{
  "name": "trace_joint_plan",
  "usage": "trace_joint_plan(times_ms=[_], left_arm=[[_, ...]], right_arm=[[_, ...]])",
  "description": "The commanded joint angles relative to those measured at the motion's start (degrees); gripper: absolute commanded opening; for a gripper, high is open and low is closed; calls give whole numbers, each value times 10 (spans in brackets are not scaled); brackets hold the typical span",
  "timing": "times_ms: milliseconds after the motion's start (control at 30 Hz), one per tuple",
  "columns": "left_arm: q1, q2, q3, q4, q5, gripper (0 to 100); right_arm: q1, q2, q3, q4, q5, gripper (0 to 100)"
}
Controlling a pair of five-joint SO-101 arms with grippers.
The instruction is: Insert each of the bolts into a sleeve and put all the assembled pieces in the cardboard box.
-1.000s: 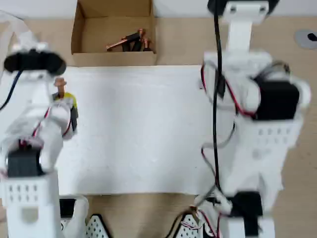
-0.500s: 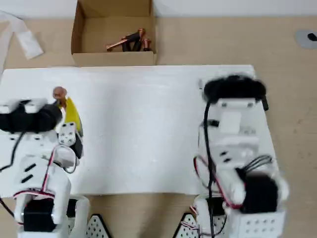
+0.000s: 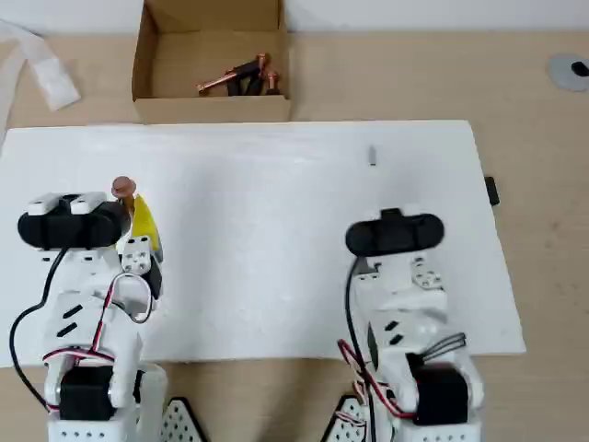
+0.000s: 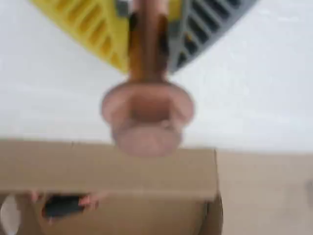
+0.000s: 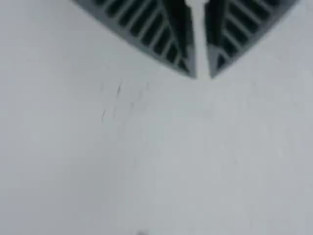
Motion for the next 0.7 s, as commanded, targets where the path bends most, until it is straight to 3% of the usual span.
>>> trace_joint_plan(times_ms=[0, 367, 667], left_arm=[[7, -7, 16, -13, 3, 7], [12, -8, 133, -18, 5, 7], [-11, -8, 201, -16, 149, 8]], right_arm=[[-7, -58, 21, -16, 4, 10], [-7, -65, 82, -17, 4, 10], [-7, -65, 131, -17, 4, 10]])
